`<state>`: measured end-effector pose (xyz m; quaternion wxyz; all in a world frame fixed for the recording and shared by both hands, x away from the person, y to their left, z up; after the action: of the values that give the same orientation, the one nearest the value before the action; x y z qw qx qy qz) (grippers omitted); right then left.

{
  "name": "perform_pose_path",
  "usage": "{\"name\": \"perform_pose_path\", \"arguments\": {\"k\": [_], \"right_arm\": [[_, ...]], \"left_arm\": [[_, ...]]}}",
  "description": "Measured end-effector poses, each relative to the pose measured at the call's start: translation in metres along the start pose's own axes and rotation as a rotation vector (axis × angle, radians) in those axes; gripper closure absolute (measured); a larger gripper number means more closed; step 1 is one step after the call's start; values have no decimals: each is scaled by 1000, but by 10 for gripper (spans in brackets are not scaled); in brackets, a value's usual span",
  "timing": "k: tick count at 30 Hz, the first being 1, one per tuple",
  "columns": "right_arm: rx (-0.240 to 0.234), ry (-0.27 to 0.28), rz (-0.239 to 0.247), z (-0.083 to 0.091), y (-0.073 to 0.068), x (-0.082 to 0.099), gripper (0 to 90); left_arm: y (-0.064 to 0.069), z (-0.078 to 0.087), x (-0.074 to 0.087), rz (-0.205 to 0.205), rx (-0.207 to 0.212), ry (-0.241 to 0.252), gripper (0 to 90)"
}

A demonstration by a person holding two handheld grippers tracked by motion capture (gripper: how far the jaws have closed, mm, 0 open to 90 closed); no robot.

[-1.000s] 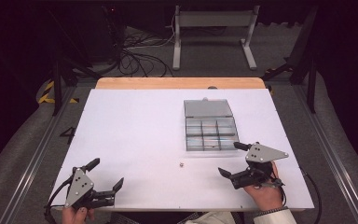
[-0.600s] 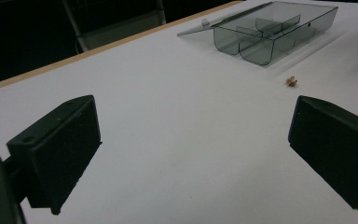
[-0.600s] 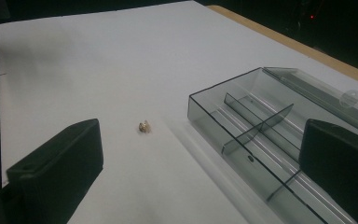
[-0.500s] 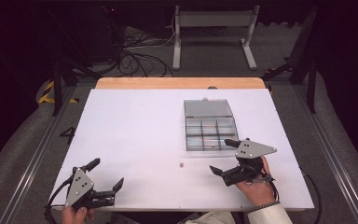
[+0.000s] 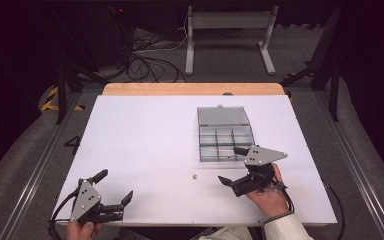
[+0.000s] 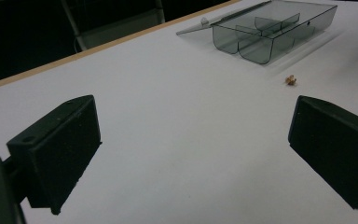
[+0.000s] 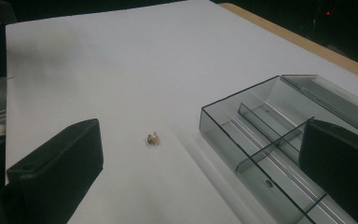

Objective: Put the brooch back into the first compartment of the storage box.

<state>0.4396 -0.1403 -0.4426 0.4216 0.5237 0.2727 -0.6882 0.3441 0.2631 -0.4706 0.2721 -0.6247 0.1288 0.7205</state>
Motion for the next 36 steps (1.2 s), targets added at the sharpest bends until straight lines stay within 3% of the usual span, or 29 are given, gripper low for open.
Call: {"name": "perform_pose_path", "arguments": {"k": [12,25,36], "right_arm": [[-36,-24,-29,0,-3,-7,45],[-87,-176,-27,-17,-7,-13,199],[-104,-245,4,-35,-11,-14,242]], "left_arm": [[0,0,0,0,2,0,29],[0,0,0,7,1,0,29],[0,-1,1,6,5,-7,29]]}}
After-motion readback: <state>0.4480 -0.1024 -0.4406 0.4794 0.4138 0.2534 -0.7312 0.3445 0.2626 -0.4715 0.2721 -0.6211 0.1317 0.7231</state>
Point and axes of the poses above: each handheld gripper's, and its own axes: z roughly backward along the jaws, x roughly out of its underside, y roughly to its right, the point moved 3 cm from there along -z, roughly forward along the jaws, and after that the axes turned 9 degrees about y, right-handed, at the moved point
